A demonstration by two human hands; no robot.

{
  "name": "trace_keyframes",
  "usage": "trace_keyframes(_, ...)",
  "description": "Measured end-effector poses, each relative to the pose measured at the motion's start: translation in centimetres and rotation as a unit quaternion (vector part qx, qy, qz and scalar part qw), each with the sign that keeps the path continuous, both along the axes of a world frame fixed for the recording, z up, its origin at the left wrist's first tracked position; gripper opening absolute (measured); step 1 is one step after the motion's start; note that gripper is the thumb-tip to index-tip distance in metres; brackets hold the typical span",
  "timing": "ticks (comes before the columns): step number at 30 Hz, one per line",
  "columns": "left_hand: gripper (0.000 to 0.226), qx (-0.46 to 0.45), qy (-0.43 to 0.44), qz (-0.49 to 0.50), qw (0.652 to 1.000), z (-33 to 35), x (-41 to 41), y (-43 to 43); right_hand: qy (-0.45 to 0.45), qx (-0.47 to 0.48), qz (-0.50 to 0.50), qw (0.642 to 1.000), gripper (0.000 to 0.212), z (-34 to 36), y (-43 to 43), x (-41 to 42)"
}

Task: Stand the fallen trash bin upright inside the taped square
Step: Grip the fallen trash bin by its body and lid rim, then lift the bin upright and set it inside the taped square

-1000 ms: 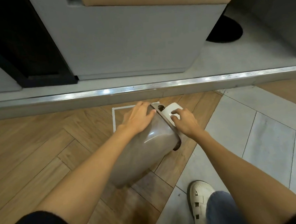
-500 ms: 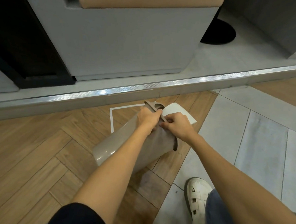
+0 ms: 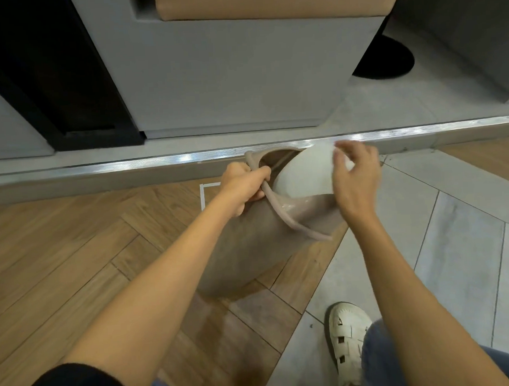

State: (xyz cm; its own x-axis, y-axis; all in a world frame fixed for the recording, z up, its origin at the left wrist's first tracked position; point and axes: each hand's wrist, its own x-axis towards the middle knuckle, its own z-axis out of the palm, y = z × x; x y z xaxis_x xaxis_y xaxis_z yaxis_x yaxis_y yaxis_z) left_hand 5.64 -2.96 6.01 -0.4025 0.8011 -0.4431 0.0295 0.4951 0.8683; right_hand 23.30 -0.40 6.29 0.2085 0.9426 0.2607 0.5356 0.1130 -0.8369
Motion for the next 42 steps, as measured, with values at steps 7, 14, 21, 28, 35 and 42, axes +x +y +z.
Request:
trace_keyframes(7,0.032,0.032,-0.029,-0.007,0.999,-0.3,-3.4,-2.4,0.326,-0.416,-0.137,0.838,0.017,-3.1,0.2,4.0)
trace_keyframes(14,0.033,0.064,-0.084,0.004,0.994,-1.4,-6.0,-4.2,0.318,-0.488,0.034,0.812,0.043,-4.3,-1.0,2.2)
trace_keyframes(21,0.023,0.038,-0.085,-0.001,0.996,-2.2,-6.6,-5.7,0.276,-0.434,0.038,0.857,0.025,-3.6,-0.5,1.9)
trace_keyframes(28,0.009,0.019,-0.038,0.000,0.999,-2.7,-8.2,-6.5,0.254,-0.411,0.098,0.870,0.026,-1.8,-2.9,0.6)
trace_keyframes(35,0.025,0.039,0.021,0.033,0.998,-2.1,-7.4,-5.7,0.225,-0.458,0.080,0.856,0.021,-1.1,-5.7,0.7)
trace_keyframes(42,0.050,-0.089,-0.169,0.151,0.970,-2.6,-4.8,-11.1,0.006,-0.342,0.028,0.939,0.023,1.3,-1.8,2.7)
